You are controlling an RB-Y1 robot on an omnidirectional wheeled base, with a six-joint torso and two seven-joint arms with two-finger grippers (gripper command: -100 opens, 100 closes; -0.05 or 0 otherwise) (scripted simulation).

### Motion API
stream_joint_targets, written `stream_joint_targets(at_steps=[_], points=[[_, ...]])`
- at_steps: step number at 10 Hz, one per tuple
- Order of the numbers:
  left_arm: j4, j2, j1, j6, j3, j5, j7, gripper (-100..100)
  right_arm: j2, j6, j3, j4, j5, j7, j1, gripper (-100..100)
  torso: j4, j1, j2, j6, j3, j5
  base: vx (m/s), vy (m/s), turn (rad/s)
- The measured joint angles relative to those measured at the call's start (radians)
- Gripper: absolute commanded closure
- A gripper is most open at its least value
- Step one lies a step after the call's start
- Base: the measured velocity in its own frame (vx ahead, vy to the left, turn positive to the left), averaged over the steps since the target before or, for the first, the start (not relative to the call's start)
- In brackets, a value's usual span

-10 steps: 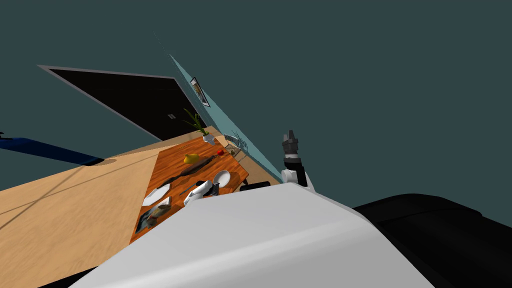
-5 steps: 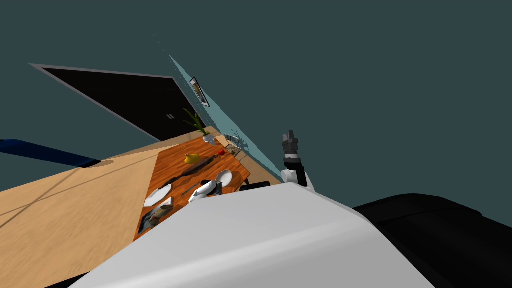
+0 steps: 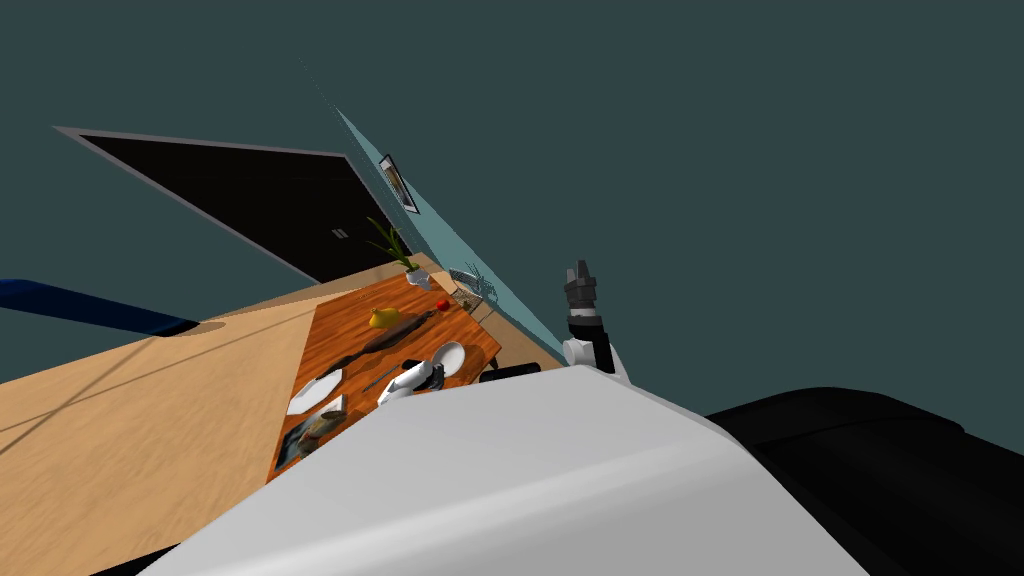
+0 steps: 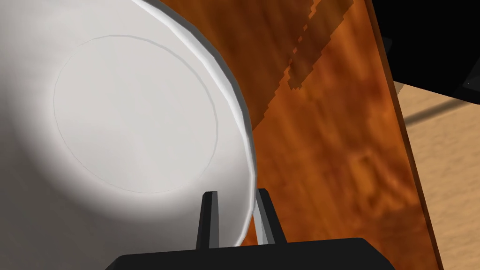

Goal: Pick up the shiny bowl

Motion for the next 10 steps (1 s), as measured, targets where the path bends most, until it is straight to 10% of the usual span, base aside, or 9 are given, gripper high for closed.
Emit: stream_joint_targets(at_steps=[1, 2, 10], points=[[0.000, 0.000, 0.000, 0.000, 0.000, 0.000, 0.000, 0, 0.000, 0.000, 0.000, 0.000, 0.000, 0.000, 0.000, 0, 0.000, 0.000, 0.000, 0.000, 0.000, 0.000, 0.000, 0.000, 0.000], [0.000, 0.000, 0.000, 0.000, 0.000, 0.000, 0.000, 100, 0.000, 0.000, 0.000, 0.000, 0.000, 0.000, 0.000, 0, 0.000, 0.000, 0.000, 0.000, 0.000, 0.000, 0.007, -0.051, 0.057], [0.171, 0.078, -0.078, -0.020, 0.103, 0.058, -0.171, 100, 0.000, 0.000, 0.000, 0.000, 0.000, 0.000, 0.000, 0, 0.001, -0.004, 0.000, -0.001, 0.000, -0.002, 0.012, -0.063, 0.037]])
